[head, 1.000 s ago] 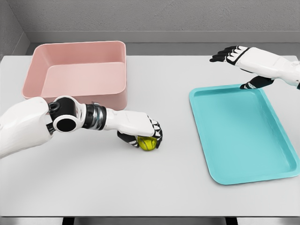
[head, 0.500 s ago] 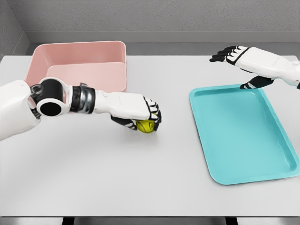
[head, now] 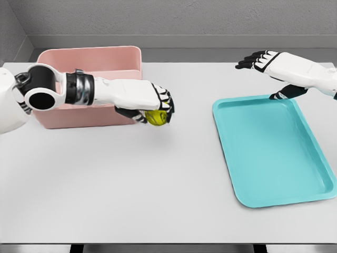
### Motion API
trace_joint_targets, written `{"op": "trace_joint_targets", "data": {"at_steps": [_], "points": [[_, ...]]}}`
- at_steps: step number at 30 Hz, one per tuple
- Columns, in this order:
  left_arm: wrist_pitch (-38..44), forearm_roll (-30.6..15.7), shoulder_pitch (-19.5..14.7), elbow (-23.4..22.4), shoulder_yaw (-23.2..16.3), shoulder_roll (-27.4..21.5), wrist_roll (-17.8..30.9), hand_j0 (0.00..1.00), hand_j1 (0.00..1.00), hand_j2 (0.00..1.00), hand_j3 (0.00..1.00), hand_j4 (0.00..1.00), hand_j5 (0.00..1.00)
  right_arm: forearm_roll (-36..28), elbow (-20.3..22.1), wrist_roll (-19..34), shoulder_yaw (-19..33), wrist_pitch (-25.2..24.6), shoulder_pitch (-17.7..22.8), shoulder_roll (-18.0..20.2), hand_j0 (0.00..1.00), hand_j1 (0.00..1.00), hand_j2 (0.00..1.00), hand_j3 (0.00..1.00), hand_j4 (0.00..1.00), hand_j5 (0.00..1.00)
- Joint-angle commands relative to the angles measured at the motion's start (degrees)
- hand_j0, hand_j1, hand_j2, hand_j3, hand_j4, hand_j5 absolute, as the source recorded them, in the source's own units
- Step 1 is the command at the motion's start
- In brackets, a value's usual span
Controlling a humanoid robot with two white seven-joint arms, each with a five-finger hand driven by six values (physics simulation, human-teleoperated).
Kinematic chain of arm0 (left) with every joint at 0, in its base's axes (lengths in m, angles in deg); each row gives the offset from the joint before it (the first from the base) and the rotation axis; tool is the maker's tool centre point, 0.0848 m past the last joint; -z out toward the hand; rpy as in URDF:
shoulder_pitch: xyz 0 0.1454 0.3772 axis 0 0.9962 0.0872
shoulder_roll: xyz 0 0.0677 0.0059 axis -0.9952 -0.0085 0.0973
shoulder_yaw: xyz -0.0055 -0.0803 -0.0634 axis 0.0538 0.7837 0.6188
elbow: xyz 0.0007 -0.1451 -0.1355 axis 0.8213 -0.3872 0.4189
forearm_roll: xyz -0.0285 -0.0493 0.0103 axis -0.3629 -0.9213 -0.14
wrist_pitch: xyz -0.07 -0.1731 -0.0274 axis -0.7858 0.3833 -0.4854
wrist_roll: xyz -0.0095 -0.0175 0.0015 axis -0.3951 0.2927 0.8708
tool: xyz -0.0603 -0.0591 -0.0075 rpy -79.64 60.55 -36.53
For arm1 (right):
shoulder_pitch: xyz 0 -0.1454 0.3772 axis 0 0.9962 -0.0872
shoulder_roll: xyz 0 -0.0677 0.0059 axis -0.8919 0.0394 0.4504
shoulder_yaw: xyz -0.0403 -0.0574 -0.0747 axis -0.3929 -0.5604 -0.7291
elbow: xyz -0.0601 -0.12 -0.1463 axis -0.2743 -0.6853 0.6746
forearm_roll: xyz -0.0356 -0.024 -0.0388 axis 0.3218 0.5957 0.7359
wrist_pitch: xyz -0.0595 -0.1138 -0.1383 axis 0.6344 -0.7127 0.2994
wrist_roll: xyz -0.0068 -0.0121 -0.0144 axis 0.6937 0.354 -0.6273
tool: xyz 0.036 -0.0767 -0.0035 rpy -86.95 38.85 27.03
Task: Put the tennis from the blue tray into the pink basket with both arms
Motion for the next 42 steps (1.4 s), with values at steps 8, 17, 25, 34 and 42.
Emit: {"op": "trace_joint_targets", "data": {"at_steps": [8, 17, 25, 34, 42], "points": [[-2.02, -0.44, -0.44, -5.96, 1.53, -0.09, -0.01, 0.45, 0.45, 0.45, 0.45, 0.45, 0.45, -0.38, 0.01, -0.03, -0.01, -0.06, 0.00, -0.01, 1.00, 1.00, 1.00, 1.00, 1.00, 1.00], [-4.13, -0.35, -1.93, -14.57, 3.38, 0.26, -0.10, 0.45, 0.45, 0.45, 0.45, 0.45, 0.45, -0.38, 0.01, -0.03, -0.01, -0.06, 0.00, -0.01, 1.00, 1.00, 1.00, 1.00, 1.00, 1.00], [-4.22, 0.00, -2.02, -25.73, 4.78, 0.96, -0.10, 0.45, 0.45, 0.45, 0.45, 0.45, 0.45, -0.38, 0.01, -0.03, 0.08, -0.06, 0.00, -0.01, 1.00, 1.00, 1.00, 1.00, 1.00, 1.00], [-4.13, 0.62, -1.49, -38.92, 5.92, 5.27, -0.27, 0.47, 0.47, 0.47, 0.47, 0.47, 0.47, -0.38, 0.01, -0.03, 0.08, -0.06, 0.00, -0.01, 1.00, 1.00, 1.00, 1.00, 1.00, 1.00], [-4.13, 0.36, -1.23, -38.04, 7.33, 5.18, -0.98, 1.00, 1.00, 1.00, 1.00, 1.00, 1.00, -0.38, 0.28, -0.03, -0.01, -0.06, 0.00, -0.01, 1.00, 1.00, 1.00, 1.00, 1.00, 1.00]]}}
